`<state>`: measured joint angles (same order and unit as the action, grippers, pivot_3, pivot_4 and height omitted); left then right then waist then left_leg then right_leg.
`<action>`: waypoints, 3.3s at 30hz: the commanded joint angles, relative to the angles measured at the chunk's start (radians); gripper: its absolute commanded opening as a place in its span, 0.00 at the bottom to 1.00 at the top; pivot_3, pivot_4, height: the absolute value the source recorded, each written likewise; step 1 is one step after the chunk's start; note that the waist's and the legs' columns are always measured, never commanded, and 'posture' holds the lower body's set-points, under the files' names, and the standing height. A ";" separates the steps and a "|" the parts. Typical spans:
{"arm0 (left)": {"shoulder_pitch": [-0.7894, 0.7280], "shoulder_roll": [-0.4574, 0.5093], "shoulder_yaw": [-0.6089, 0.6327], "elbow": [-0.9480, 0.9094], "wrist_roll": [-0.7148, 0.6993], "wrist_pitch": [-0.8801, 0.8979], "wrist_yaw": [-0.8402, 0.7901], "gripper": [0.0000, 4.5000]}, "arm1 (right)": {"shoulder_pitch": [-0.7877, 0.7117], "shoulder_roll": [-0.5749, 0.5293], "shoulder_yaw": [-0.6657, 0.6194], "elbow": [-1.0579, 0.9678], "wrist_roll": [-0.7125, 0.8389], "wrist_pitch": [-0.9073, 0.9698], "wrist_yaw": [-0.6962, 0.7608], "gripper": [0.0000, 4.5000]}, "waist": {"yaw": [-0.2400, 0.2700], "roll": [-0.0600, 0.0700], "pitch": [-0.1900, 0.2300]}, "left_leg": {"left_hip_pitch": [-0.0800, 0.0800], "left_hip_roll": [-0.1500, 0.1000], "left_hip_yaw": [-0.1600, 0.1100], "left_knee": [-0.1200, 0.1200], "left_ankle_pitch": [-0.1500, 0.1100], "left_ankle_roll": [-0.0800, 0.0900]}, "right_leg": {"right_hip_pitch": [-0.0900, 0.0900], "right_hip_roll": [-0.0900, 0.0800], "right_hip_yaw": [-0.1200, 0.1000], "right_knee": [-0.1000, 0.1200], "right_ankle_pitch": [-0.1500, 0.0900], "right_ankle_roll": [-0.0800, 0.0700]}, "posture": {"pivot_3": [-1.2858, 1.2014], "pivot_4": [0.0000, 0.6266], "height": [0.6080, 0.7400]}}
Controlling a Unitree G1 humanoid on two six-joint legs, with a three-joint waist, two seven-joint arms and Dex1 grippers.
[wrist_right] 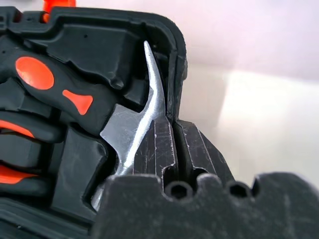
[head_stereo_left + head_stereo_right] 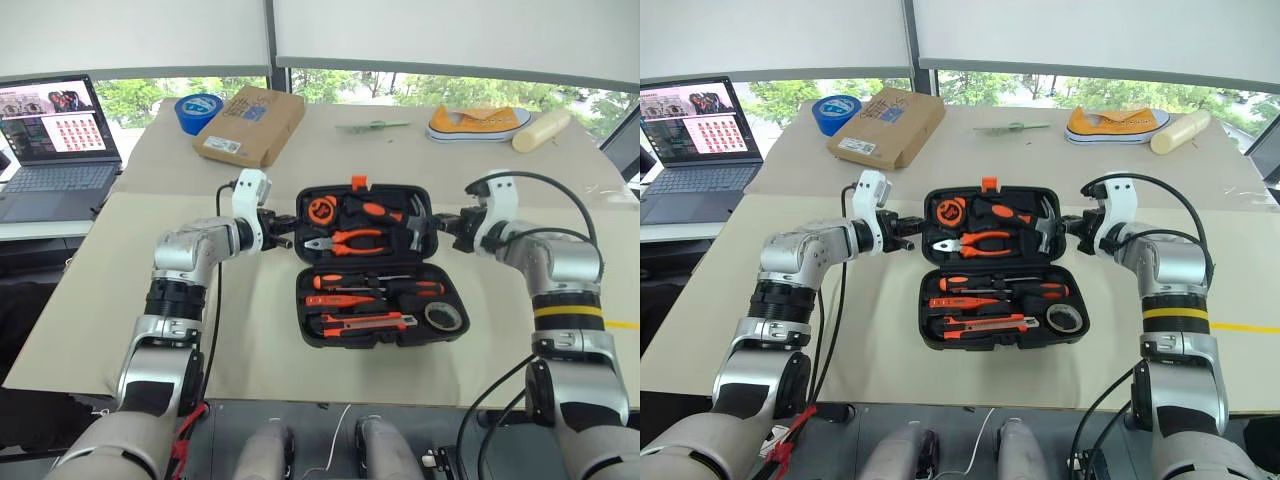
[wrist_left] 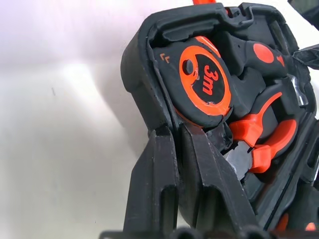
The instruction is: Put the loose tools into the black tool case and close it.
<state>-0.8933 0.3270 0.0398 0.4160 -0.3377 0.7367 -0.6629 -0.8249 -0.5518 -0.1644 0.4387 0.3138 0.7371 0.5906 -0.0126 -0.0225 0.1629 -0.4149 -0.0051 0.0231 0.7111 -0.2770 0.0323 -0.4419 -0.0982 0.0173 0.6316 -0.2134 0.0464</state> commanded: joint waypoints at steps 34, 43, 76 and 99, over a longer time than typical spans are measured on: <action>0.787 0.191 -0.002 -0.838 0.079 -0.377 -0.039 0.33 | 0.933 -0.161 -0.196 -0.888 0.148 -0.512 0.242 0.36 | -0.004 0.002 -0.002 | 0.023 0.005 0.004 -0.010 -0.010 0.016 | 0.019 0.001 0.003 -0.006 -0.001 -0.001 | 0.52 0.24 0.96; 0.885 0.493 0.211 -0.809 -0.141 -0.177 -0.284 0.79 | 1.404 -0.334 -0.467 -0.961 0.249 -0.402 0.610 0.19 | 0.022 0.000 -0.001 | 0.035 0.005 0.004 -0.011 -0.010 0.015 | 0.030 0.001 0.001 -0.010 -0.005 -0.003 | 0.52 0.24 0.96; 0.049 0.178 -0.274 0.021 0.254 -0.745 -0.604 0.01 | 0.698 -0.271 0.128 -0.597 -0.188 -0.521 0.392 0.00 | 0.022 -0.006 0.001 | 0.021 0.003 0.003 0.001 -0.010 0.014 | 0.018 0.003 -0.001 -0.002 -0.006 -0.004 | 0.52 0.24 0.96; 0.043 0.054 -0.561 0.115 0.500 -1.047 -0.526 0.01 | 0.839 -0.312 0.057 -0.847 0.055 -0.359 0.455 0.00 | 0.031 -0.003 -0.001 | 0.033 0.003 0.001 0.002 -0.012 0.018 | 0.037 0.003 -0.002 -0.010 -0.005 0.000 | 0.52 0.24 0.96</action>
<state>-0.8891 0.3751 -0.4832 0.4597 0.1166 -0.3291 -1.1676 0.0261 -0.8676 -0.1008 -0.3861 0.3765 0.3997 1.0625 0.0179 -0.0257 0.1621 -0.3800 -0.0023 0.0239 0.7129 -0.2891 0.0505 -0.4033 -0.0963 0.0154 0.6218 -0.2182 0.0463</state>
